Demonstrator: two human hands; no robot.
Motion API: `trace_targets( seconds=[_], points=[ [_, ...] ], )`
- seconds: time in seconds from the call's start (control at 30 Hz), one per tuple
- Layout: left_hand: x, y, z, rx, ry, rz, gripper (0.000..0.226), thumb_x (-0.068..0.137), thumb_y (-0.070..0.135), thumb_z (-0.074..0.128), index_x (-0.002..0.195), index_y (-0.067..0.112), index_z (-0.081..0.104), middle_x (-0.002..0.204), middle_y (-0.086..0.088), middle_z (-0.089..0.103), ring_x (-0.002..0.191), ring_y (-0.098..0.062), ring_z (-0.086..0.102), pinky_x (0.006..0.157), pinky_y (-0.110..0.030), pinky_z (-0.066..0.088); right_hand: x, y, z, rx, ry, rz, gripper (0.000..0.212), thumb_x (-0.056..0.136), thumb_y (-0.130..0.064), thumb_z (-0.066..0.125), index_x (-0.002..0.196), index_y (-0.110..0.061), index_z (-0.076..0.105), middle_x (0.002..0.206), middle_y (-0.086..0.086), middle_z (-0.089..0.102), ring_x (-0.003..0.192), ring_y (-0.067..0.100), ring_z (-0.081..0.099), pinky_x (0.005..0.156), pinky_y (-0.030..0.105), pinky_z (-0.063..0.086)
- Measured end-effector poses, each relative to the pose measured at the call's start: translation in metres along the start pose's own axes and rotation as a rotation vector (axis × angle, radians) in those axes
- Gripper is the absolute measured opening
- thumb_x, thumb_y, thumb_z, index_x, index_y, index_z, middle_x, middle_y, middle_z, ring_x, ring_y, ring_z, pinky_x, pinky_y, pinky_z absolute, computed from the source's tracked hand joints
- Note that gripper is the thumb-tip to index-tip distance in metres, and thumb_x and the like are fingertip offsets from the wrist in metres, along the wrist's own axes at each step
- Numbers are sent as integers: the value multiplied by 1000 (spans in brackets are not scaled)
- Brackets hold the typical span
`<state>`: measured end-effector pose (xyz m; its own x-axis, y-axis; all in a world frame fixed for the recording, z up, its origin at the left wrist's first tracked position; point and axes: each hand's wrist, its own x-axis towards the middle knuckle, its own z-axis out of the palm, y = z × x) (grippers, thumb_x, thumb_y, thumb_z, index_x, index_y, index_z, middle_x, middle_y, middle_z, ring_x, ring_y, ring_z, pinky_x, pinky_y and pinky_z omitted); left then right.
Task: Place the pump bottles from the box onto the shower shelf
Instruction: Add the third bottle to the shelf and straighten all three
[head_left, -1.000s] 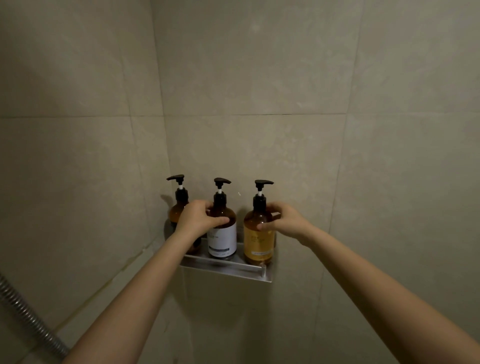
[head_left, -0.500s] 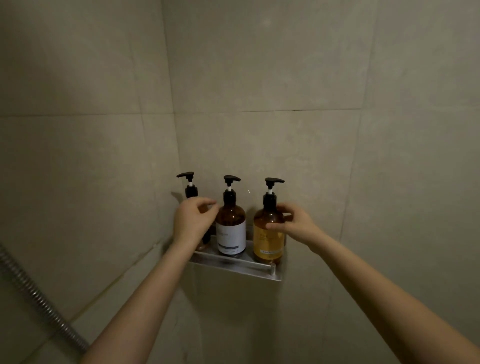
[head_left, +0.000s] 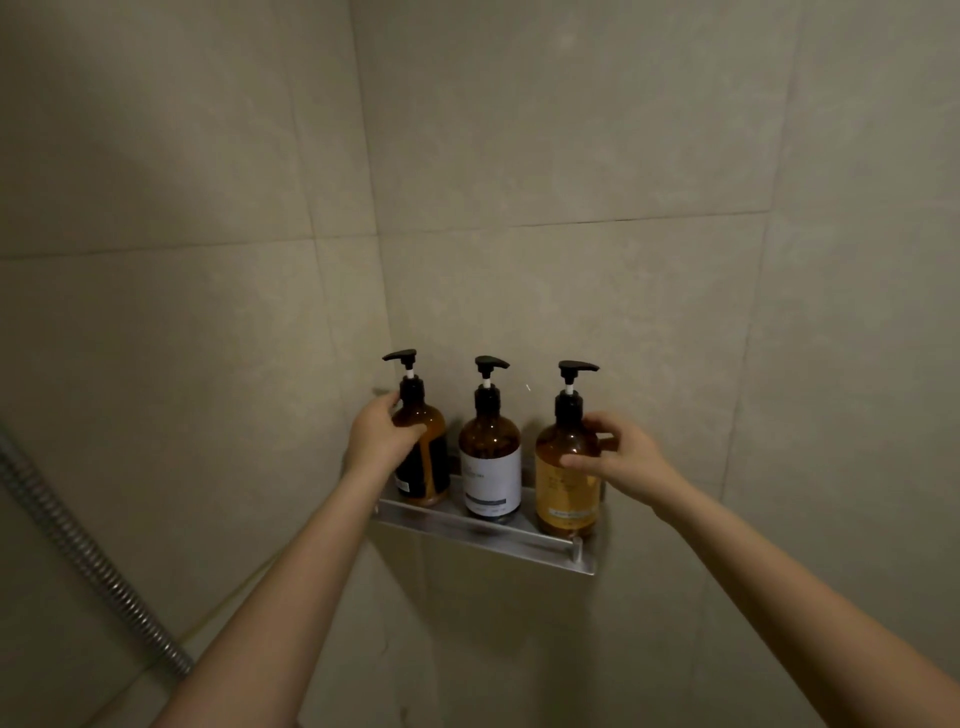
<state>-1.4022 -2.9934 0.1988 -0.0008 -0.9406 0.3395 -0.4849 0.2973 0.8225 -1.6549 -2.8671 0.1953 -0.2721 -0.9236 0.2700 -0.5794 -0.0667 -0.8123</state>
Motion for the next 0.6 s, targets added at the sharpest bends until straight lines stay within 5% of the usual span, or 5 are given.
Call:
trace_targets(
  seconds=[0.13, 0.37, 0.47, 0.6],
  points=[
    [4, -4, -2, 34, -10, 5, 67, 76, 15, 72, 136, 11, 43, 135, -10, 53, 122, -26, 51, 95, -37, 43, 0, -1, -1, -12, -2, -18, 67, 71, -24, 80, 130, -11, 51, 130, 7, 56, 116, 23, 54, 92, 32, 45],
    [2, -6, -2, 90, 17, 91, 54, 67, 31, 79, 114, 13, 61, 113, -7, 67, 86, -11, 54, 71, -27, 43, -3, -3, 2, -11, 15, -22, 64, 73, -23, 79, 130, -14, 50, 128, 6, 56, 114, 22, 53, 90, 32, 44],
    [8, -2, -6, 16, -16, -1, 60, 74, 35, 71, 127, 11, 53, 127, -9, 59, 106, -20, 57, 84, -33, 47, -3, -3, 1, -11, 6, -18, 65, 73, -23, 79, 131, -14, 49, 129, 7, 56, 115, 22, 53, 91, 31, 44],
    [13, -1, -8, -41, -107, -34, 61, 76, 9, 69, 133, 11, 46, 133, -11, 54, 119, -26, 51, 86, -31, 42, -2, -3, 1, -25, 9, -8, 66, 73, -25, 78, 131, -14, 49, 130, 6, 55, 117, 23, 52, 94, 34, 44]
  ],
)
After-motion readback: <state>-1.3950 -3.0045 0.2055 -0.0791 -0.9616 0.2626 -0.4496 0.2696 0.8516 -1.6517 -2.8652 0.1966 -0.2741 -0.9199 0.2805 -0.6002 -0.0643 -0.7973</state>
